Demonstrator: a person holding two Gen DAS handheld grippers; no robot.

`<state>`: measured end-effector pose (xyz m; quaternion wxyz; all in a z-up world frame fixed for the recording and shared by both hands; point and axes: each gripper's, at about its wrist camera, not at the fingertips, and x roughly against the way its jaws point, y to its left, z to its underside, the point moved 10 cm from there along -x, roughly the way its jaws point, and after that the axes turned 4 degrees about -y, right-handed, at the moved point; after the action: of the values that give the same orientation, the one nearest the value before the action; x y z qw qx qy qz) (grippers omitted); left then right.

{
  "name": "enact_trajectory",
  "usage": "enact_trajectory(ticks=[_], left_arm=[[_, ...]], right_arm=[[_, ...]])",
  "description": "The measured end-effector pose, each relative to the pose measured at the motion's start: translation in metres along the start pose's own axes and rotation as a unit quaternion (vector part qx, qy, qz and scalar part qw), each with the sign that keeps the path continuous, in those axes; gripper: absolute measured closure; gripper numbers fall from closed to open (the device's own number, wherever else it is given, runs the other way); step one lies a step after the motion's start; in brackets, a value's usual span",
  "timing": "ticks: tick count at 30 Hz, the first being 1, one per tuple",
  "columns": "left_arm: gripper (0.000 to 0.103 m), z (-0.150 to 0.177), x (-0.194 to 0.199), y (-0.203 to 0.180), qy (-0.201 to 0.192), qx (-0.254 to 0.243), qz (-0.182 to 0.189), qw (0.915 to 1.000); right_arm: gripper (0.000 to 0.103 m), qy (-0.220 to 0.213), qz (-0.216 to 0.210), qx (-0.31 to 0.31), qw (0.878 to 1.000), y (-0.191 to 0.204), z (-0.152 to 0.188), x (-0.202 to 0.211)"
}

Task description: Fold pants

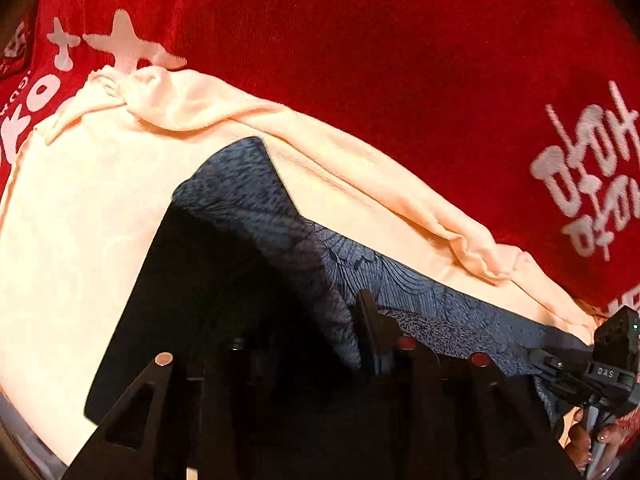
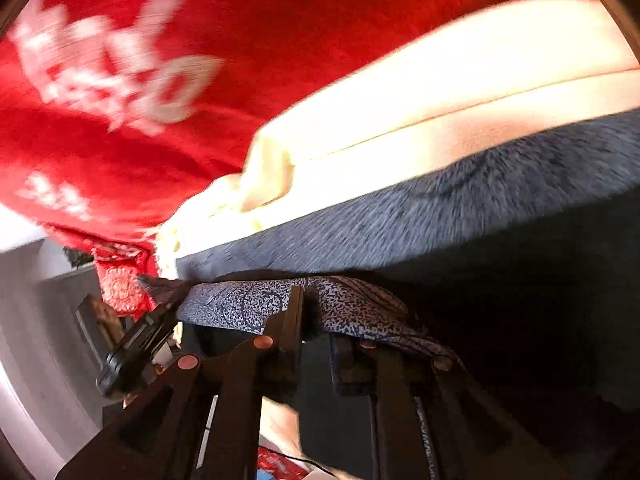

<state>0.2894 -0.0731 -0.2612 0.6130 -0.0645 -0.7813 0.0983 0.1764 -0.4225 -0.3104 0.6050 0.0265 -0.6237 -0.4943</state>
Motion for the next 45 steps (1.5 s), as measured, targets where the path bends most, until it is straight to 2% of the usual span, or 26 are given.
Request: enact_trajectory(ticks=[1, 3, 4, 5, 7, 9, 10, 12, 15, 16, 17, 19, 20, 21, 23, 25, 27, 29, 34, 38, 43, 45], left_arm=[[0.066, -0.001, 0.003, 0.0, 0.001, -0.002, -0.001, 1.0], [0.05, -0.002, 0.014, 0.001, -0.004, -0.01, -0.006, 0.9999], [0.032, -0.004, 0.023, 0.002, -0.014, -0.014, -0.016, 0.9997], [0.027, -0.006, 0.035, 0.005, -0.029, -0.019, -0.026, 0.9991], [0.027, -0.005, 0.052, 0.006, -0.04, -0.029, -0.032, 0.9982], [0.027, 0.002, 0.059, 0.002, -0.04, -0.044, -0.045, 0.9972], [0.027, 0.005, 0.056, -0.001, -0.039, -0.056, -0.051, 0.9964], [0.027, 0.013, 0.043, -0.008, -0.029, -0.079, -0.066, 0.9943], [0.027, 0.025, 0.011, -0.018, -0.019, -0.079, -0.079, 0.9936], [0.027, 0.027, 0.002, -0.017, -0.018, -0.078, -0.094, 0.9923], [0.026, 0.028, -0.007, -0.017, -0.024, -0.082, -0.111, 0.9901], [0.014, 0.03, -0.014, -0.025, -0.035, -0.107, -0.12, 0.9864], [0.012, 0.031, -0.016, -0.028, -0.033, -0.119, -0.126, 0.9842], [0.012, 0.034, -0.017, -0.03, -0.031, -0.138, -0.144, 0.9795], [0.012, 0.038, -0.014, -0.033, -0.026, -0.15, -0.149, 0.9771], [0.012, 0.044, -0.006, -0.034, -0.017, -0.146, -0.147, 0.9782], [0.012, 0.051, 0.004, -0.034, -0.018, -0.144, -0.146, 0.9786], [0.012, 0.06, 0.016, -0.037, -0.021, -0.146, -0.144, 0.9786], [0.012, 0.089, 0.037, -0.053, -0.015, -0.178, -0.142, 0.9736], [0.012, 0.119, 0.053, -0.073, -0.01, -0.217, -0.122, 0.9685], [0.012, 0.153, 0.065, -0.095, -0.013, -0.264, -0.102, 0.9591], [0.012, 0.161, 0.068, -0.098, -0.013, -0.276, -0.095, 0.9563]], right_arm=[[0.076, 0.004, -0.014, 0.003, 1.0, 0.006, 0.002, 0.002], [0.026, 0.001, -0.04, 0.022, 0.999, 0.023, 0.008, 0.013], [0.023, -0.01, -0.042, 0.04, 0.998, 0.032, 0.013, 0.023], [0.023, -0.017, -0.038, 0.056, 0.998, 0.039, 0.016, 0.031], [0.024, -0.031, -0.029, 0.087, 0.995, 0.053, 0.028, 0.044], [0.054, -0.03, -0.022, 0.109, 0.993, 0.063, 0.038, 0.044], [0.058, -0.023, -0.002, 0.129, 0.991, 0.067, 0.043, 0.037], [0.062, -0.014, 0.044, 0.173, 0.984, 0.069, 0.042, 0.016], [0.063, -0.024, 0.106, 0.241, 0.964, 0.059, 0.033, -0.008], [0.063, -0.033, 0.137, 0.261, 0.955, 0.052, 0.024, -0.017], [0.065, -0.035, 0.144, 0.264, 0.953, 0.043, 0.016, -0.02], [0.065, -0.044, 0.121, 0.242, 0.962, 0.039, 0.004, -0.022], [0.065, -0.045, 0.11, 0.227, 0.967, 0.04, 0.003, -0.018], [0.063, -0.047, 0.097, 0.213, 0.971, 0.041, 0.002, -0.012], [0.063, -0.058, 0.067, 0.197, 0.976, 0.049, 0.006, 0.005], [0.057, -0.064, 0.041, 0.194, 0.978, 0.056, 0.016, 0.022], [0.044, -0.077, 0.026, 0.189, 0.979, 0.054, 0.027, 0.043], [0.042, -0.09, 0.023, 0.18, 0.979, 0.047, 0.042, 0.064], [0.042, -0.134, 0.065, 0.146, 0.978, 0.008, 0.074, 0.106], [0.042, -0.162, 0.109, 0.107, 0.975, -0.038, 0.109, 0.134], [0.042, -0.182, 0.153, 0.055, 0.97, -0.096, 0.164, 0.163], [0.042, -0.19, 0.156, 0.036, 0.969, -0.115, 0.185, 0.173]])
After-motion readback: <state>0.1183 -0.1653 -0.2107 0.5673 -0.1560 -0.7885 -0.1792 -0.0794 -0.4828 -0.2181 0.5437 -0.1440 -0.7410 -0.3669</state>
